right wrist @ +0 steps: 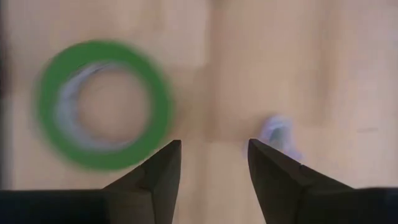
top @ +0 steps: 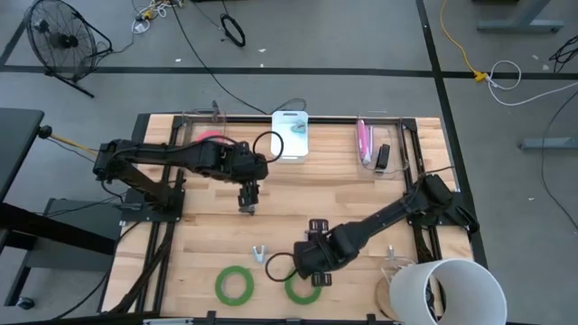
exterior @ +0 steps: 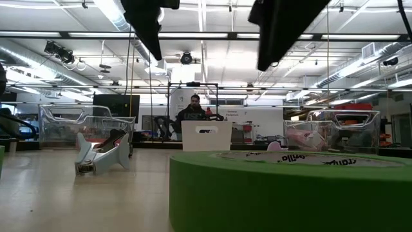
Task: Pick and place Stapler, Stapler remover, tape
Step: Put the purple staple remover into the white bin
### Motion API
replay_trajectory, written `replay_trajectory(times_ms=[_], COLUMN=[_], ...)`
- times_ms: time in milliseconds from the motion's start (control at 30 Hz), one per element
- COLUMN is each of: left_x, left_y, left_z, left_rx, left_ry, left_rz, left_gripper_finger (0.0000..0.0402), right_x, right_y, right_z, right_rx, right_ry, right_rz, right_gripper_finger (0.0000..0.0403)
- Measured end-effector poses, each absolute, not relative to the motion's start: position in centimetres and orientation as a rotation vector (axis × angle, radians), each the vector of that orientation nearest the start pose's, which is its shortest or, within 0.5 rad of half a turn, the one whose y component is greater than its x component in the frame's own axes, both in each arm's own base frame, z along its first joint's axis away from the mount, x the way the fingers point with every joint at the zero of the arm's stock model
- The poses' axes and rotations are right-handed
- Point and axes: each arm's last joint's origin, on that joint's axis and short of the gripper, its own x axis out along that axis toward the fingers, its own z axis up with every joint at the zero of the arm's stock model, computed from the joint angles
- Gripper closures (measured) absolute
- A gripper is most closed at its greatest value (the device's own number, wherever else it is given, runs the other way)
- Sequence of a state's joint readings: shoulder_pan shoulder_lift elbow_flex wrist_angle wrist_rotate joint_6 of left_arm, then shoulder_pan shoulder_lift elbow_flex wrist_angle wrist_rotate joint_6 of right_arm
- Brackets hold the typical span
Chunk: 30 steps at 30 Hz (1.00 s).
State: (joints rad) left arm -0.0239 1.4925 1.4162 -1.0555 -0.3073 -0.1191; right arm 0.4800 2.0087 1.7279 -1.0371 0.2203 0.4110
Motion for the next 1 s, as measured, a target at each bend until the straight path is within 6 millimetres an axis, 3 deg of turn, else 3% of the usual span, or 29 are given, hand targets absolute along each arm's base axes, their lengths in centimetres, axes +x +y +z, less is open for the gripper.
replay_trajectory(times_ms=[233,500,667,1000], left_x=[29.1,29.1,29.2,29.3], left_y=[0.2,0.2,0.2,0.2], left_z=[32.2,32.2,32.3,32.3], left_rx=[0.078,0.079,0.076,0.074], left_ry=[1.083,1.082,1.065,1.058], left_rz=[0.318,0.317,0.317,0.317], left_gripper_finger=[0.0111,0.0111,0.0111,0.0111], right_x=[36.8,35.6,35.7,35.7], right_y=[17.3,14.5,12.8,11.3], right_z=[23.6,18.7,17.8,14.9], right_rx=[-0.127,-0.159,-0.181,-0.058], right_ry=[1.205,1.353,1.361,1.386], right_rz=[-0.154,-0.265,-0.329,-0.239], right_gripper_finger=[0.0216,0.0216,0.0223,0.0227])
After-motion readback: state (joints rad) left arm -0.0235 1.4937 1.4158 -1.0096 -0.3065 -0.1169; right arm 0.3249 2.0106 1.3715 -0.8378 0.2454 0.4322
